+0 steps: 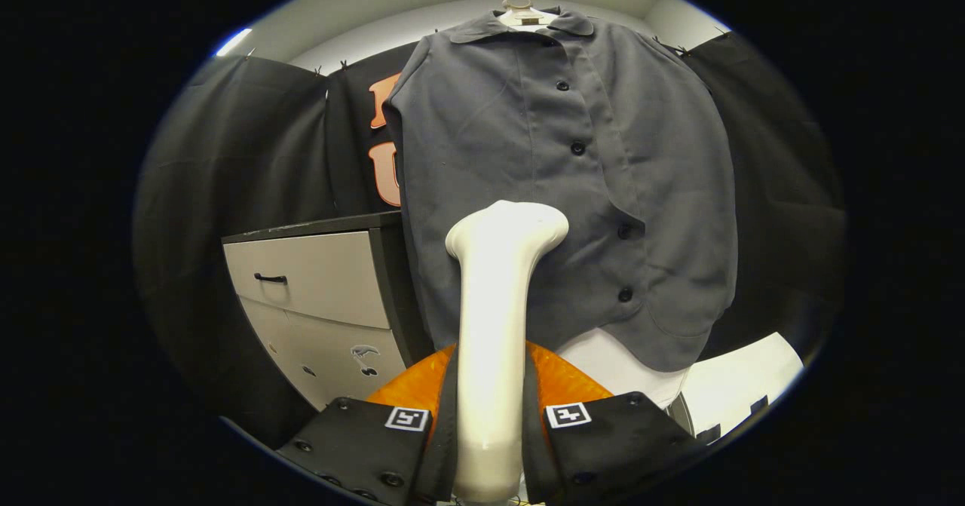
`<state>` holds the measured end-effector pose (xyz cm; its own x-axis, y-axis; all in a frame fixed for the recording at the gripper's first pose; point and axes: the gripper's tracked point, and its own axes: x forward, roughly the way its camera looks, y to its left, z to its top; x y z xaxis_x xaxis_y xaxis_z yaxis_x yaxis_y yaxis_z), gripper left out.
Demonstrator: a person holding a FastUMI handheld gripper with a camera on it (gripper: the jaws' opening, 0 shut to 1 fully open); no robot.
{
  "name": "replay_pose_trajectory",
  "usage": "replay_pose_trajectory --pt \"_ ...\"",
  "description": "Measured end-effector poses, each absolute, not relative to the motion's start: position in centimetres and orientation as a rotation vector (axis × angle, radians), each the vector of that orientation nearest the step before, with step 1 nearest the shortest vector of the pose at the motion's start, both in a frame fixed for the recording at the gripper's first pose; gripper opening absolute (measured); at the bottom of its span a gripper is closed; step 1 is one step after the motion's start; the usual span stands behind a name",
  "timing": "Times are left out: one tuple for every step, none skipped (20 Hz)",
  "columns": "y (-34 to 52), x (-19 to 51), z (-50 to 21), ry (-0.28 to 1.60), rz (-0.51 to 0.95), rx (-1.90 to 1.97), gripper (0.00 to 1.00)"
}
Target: Iron the clothes twice with a garment steamer, once on the left side and once on the right side.
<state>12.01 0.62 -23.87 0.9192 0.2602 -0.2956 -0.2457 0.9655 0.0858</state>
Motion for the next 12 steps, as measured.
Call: replay_pose_trajectory --pt "0.5 11.8 -24.0 0.313 0.258 0.047 0.43" --pt "0.5 11.7 -24.1 0.316 0.257 0.047 0.43" --pt "0.3 11.5 -24.1 0.317 0.254 0.048 0.43" --pt "0.1 11.2 -24.0 0.315 0.248 0.051 0.43" --pt "0.0 10.9 -23.7 0.31 0.245 0.052 0.43" --pt "-0.2 10.5 -23.2 0.306 0.242 0.051 0.43" --pt "-0.4 10.2 -22.5 0.295 0.238 0.054 0.43" --pt "-0.6 9.9 -21.5 0.28 0.235 0.061 0.43" --pt "-1.0 9.5 -20.2 0.26 0.23 0.063 0.43" --pt "-1.4 9.3 -19.1 0.236 0.224 0.062 0.43" --pt "-1.9 9.2 -17.8 0.212 0.219 0.059 0.42" --pt "-2.5 9.0 -16.4 0.191 0.213 0.056 0.42"
